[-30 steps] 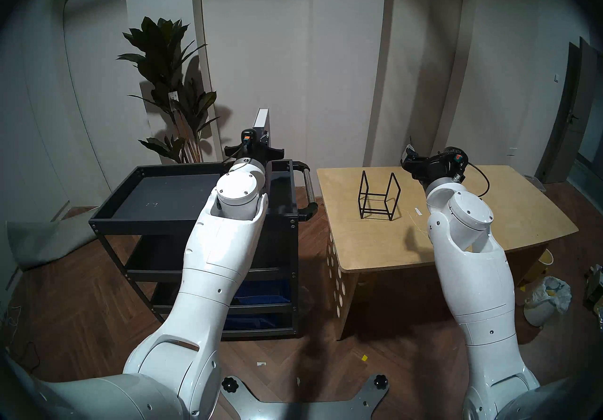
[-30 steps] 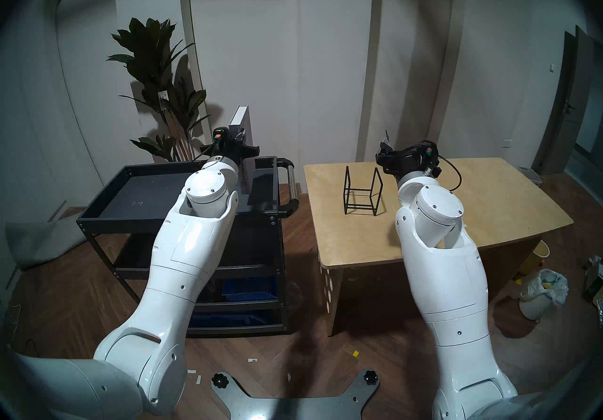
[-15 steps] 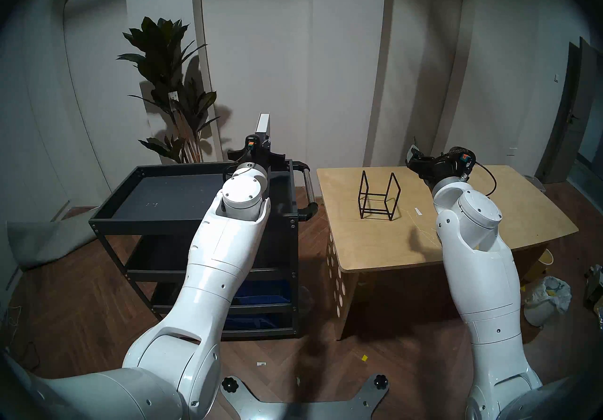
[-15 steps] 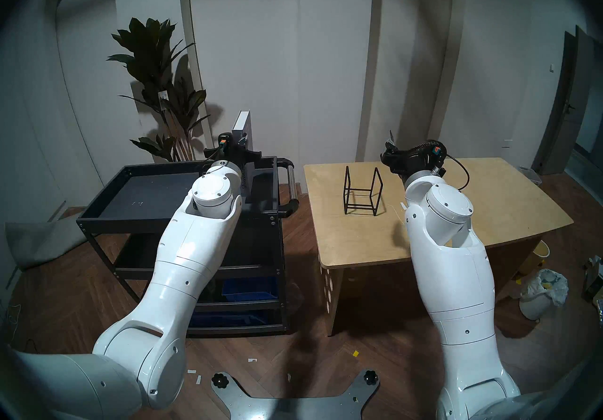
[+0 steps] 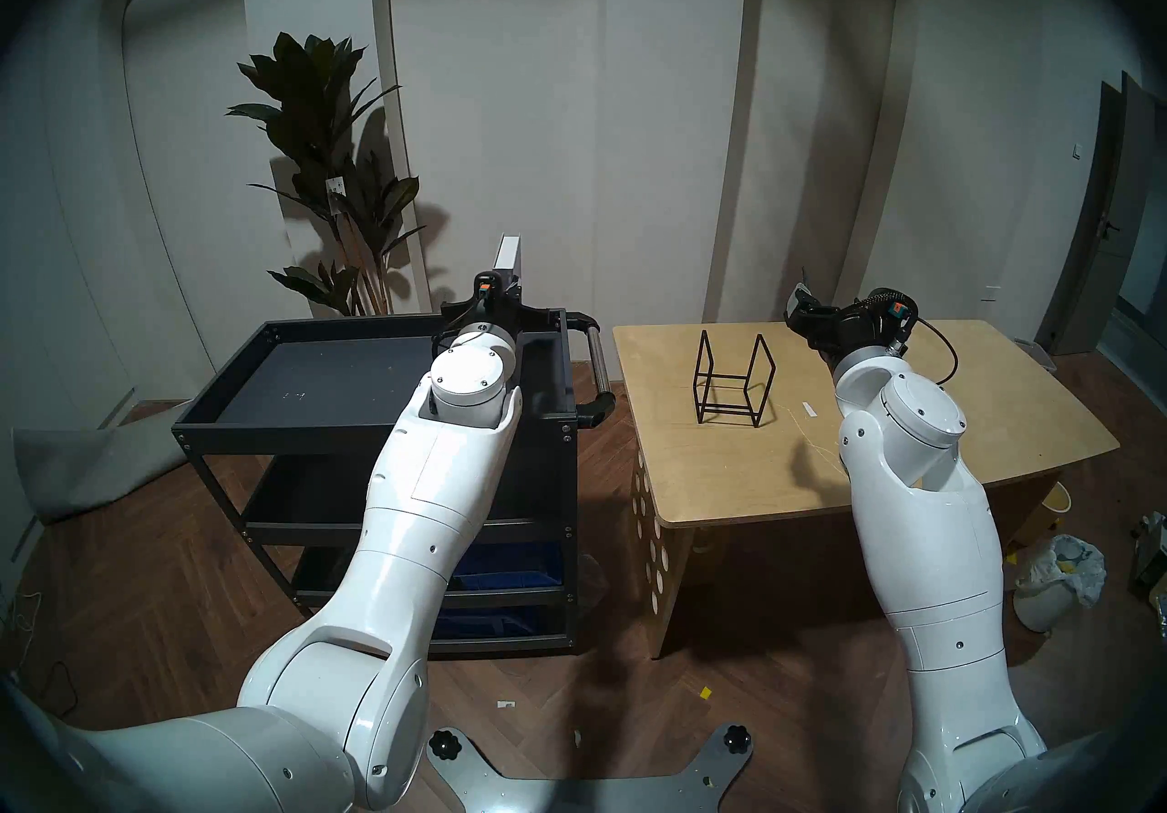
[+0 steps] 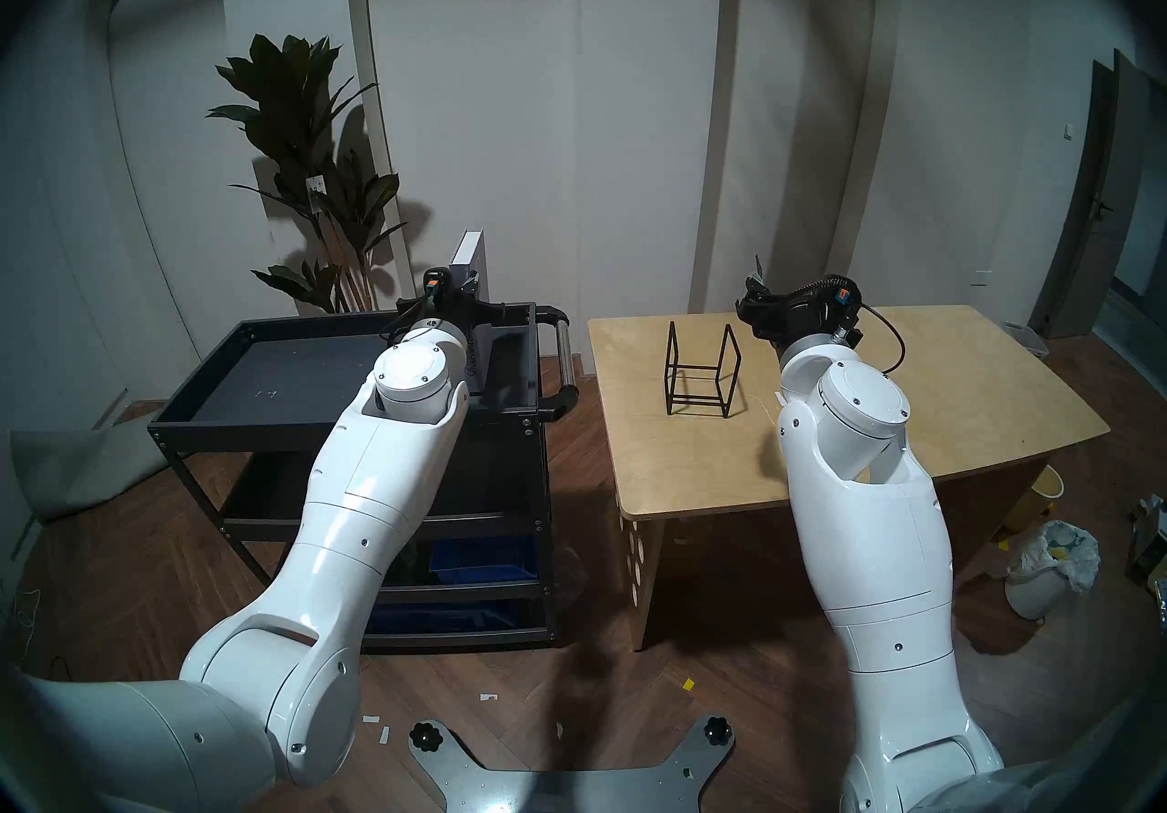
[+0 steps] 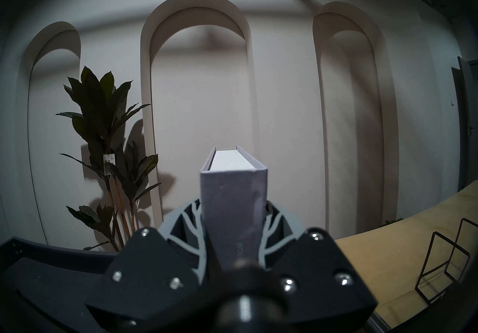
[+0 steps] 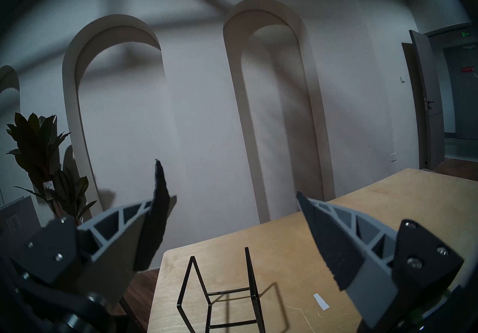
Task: Transfer books between table and cart
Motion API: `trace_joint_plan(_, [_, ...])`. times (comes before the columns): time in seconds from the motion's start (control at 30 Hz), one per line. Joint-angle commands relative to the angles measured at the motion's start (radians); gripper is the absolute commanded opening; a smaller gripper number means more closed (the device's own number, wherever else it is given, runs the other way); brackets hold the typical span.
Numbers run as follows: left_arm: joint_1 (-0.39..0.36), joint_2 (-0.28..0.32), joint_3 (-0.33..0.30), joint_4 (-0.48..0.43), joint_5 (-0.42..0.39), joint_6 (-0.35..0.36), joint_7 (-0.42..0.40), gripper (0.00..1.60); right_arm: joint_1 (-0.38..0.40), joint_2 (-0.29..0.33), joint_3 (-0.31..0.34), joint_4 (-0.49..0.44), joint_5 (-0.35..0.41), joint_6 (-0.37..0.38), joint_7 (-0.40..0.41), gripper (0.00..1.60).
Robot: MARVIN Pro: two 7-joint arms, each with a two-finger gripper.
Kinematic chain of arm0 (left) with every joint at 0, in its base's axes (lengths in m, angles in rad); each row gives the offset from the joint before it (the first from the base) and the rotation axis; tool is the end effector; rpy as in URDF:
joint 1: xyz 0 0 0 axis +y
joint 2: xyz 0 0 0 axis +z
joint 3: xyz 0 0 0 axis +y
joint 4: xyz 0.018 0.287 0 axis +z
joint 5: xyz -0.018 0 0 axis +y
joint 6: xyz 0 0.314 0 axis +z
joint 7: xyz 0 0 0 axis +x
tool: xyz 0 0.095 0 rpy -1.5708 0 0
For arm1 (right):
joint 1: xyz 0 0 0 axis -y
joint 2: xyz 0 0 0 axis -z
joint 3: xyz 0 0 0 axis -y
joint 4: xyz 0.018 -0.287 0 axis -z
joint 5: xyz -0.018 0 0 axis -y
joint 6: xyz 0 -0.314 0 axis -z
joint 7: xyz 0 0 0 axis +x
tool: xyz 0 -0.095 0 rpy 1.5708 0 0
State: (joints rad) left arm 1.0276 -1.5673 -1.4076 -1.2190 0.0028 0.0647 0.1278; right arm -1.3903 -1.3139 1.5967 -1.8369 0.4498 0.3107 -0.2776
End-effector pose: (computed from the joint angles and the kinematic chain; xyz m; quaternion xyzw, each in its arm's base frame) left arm 0.5662 -0.0503 -0.1842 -0.6588 0.0312 -0.7514 0.0204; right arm 0.4516 -0.0809 -0.1420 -0.6638 0.1224 -0.7378 0.0060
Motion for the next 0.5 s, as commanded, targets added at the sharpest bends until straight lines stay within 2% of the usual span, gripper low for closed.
trace_joint_plan(0.0, [-0.045,-0.008,0.003,-0.003,0.006,-0.02,0.006,0.0,0.004,0.002,-0.002,-0.02,-0.009,-0.022,0.003,1.6])
trace_joint_plan(0.47, [-0.049,-0.022,-0.005,0.024,0.002,-0.027,0.017,0.0,0.007,0.001,0.003,-0.011,-0.018,-0.038,0.004,1.6])
